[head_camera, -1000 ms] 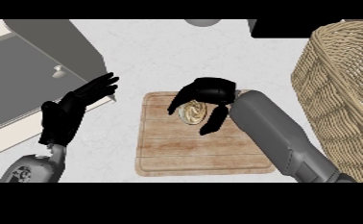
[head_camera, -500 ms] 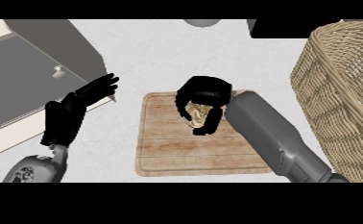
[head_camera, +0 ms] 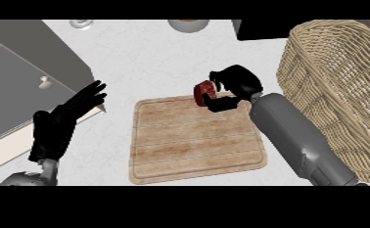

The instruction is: Pick the cupcake from the cutting board and place it in the basket

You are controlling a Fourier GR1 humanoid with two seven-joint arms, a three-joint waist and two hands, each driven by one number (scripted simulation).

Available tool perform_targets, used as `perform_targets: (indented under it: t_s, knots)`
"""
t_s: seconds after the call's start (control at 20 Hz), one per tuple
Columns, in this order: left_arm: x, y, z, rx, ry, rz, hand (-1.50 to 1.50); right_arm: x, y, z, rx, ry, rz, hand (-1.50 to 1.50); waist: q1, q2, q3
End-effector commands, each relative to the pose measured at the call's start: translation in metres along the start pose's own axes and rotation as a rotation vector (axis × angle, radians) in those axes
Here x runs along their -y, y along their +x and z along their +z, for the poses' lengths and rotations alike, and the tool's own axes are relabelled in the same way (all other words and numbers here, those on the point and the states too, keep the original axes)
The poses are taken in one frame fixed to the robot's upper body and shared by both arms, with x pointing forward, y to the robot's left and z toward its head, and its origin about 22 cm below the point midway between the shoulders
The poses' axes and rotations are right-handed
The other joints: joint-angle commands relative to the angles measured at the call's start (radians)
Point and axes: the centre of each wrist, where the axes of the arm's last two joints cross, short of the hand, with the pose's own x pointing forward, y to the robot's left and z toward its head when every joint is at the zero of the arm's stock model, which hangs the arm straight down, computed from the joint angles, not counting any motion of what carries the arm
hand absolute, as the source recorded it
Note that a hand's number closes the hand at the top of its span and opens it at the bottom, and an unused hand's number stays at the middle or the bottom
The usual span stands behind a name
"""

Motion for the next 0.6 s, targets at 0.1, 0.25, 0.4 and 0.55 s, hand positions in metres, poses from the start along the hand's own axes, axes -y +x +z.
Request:
perform_targets:
  t_s: [0.1,0.25,0.4,0.55]
  knots:
    - [-0.014,-0.021,-0.001,-0.119,0.110,0.011,0.00,-0.008,0.053,-0.007,-0.229,-0.097,-0.093,1.50,-0.024,0.022,-0.005]
    - [-0.020,-0.023,0.001,-0.103,0.137,-0.006,0.00,0.004,0.082,-0.001,-0.218,-0.193,-0.217,1.50,-0.035,0.020,-0.004]
    - [-0.027,-0.014,0.003,-0.101,0.106,-0.001,0.00,0.041,0.123,0.003,-0.181,-0.322,-0.334,1.50,-0.025,0.020,-0.003]
    - [-0.028,-0.023,0.009,-0.120,0.122,-0.002,0.00,0.080,0.136,0.022,-0.157,-0.450,-0.482,1.50,-0.034,0.017,-0.002]
